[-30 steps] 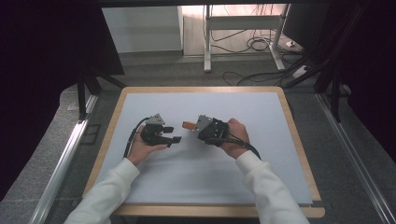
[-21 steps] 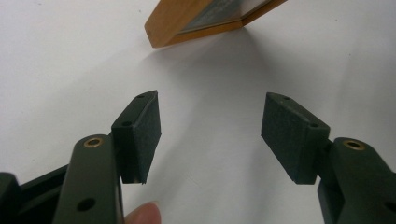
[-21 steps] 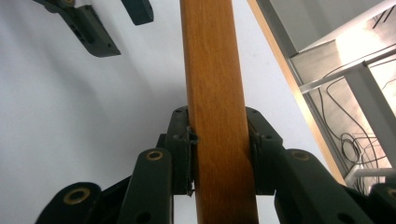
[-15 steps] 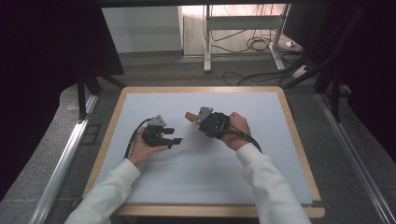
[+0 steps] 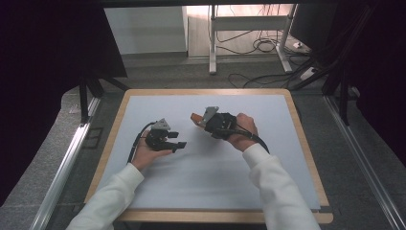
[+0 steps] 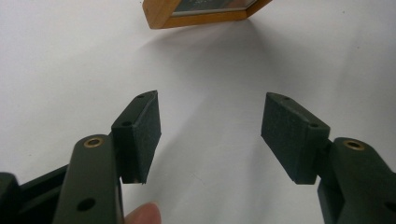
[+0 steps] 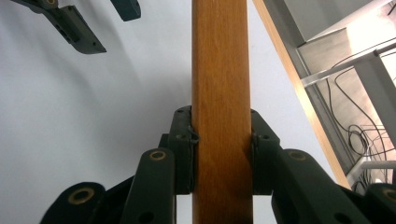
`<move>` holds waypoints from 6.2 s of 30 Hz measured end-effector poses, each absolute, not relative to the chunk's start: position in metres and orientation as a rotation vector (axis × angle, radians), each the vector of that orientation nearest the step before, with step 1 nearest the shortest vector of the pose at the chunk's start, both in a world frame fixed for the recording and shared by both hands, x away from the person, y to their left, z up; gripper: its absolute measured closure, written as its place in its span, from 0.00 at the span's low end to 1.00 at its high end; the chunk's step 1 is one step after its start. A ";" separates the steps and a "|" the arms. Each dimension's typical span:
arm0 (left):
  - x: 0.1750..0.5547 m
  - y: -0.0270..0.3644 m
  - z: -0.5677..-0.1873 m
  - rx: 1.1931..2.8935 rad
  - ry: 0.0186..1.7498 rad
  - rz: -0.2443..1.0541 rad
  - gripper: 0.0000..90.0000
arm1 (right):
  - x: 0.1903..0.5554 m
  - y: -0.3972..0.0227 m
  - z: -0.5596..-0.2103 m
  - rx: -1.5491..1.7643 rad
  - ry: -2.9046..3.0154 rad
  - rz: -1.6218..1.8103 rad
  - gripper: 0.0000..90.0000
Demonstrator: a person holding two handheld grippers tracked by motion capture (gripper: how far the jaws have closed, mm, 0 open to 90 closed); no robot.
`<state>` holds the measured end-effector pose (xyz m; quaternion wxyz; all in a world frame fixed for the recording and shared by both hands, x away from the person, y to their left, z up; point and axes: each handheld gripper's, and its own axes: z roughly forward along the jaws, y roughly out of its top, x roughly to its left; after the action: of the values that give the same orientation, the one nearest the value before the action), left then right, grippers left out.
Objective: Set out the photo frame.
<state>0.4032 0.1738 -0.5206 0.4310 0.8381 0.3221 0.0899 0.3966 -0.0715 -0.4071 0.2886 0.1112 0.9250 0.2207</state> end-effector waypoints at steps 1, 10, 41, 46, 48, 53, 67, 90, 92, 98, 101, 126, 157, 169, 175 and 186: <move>0.403 0.174 -0.521 2.090 0.804 0.223 0.41 | 0.397 -0.071 -0.407 0.297 2.471 0.585 0.77; 0.402 0.174 -0.520 2.091 0.803 0.226 0.41 | 0.398 -0.065 -0.407 0.308 2.469 0.556 0.77; 0.404 0.177 -0.522 2.092 0.814 0.231 0.41 | 0.405 -0.051 -0.402 0.399 2.472 0.405 0.77; 0.405 0.178 -0.522 2.087 0.817 0.238 0.42 | 0.410 -0.054 -0.397 0.412 2.487 0.421 0.77; 0.405 0.179 -0.522 2.084 0.819 0.239 0.42 | 0.414 -0.058 -0.393 0.431 2.520 0.423 0.77; 0.406 0.182 -0.522 2.072 0.830 0.239 0.42 | 0.415 -0.069 -0.378 0.461 2.536 0.459 0.77; 0.406 0.188 -0.519 2.058 0.848 0.255 0.42 | 0.383 -0.074 -0.366 0.319 2.712 0.634 0.77; 0.401 0.184 -0.512 2.050 0.807 0.262 0.42 | 0.383 -0.093 -0.380 0.216 2.855 0.753 0.77; 0.400 0.184 -0.509 2.045 0.794 0.260 0.42 | 0.383 -0.093 -0.381 0.215 2.851 0.763 0.77; 0.397 0.183 -0.505 2.037 0.778 0.256 0.42 | 0.384 -0.093 -0.381 0.208 2.831 0.741 0.76; 0.397 0.183 -0.504 2.037 0.775 0.255 0.42 | 0.386 -0.093 -0.381 0.214 2.827 0.746 0.76; 0.395 0.180 -0.504 2.050 0.749 0.250 0.42 | 0.425 -0.098 -0.396 0.357 2.775 0.733 0.55; 0.395 0.178 -0.507 2.060 0.748 0.247 0.42 | 0.422 -0.103 -0.394 0.417 2.660 0.823 0.32; 0.392 0.178 -0.509 2.068 0.773 0.238 0.45 | 0.383 -0.126 -0.378 0.512 2.480 1.011 0.27; 0.386 0.174 -0.510 2.086 0.771 0.238 0.59 | 0.349 -0.150 -0.385 0.562 2.379 1.119 0.26; 0.376 0.161 -0.517 2.160 0.749 0.187 1.00 | 0.308 -0.191 -0.433 0.696 2.360 1.164 0.26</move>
<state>0.3758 0.1612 -0.5172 0.4112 0.8583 0.2978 0.0743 0.3076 -0.1911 -0.4335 0.2083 0.2500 0.8480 0.4183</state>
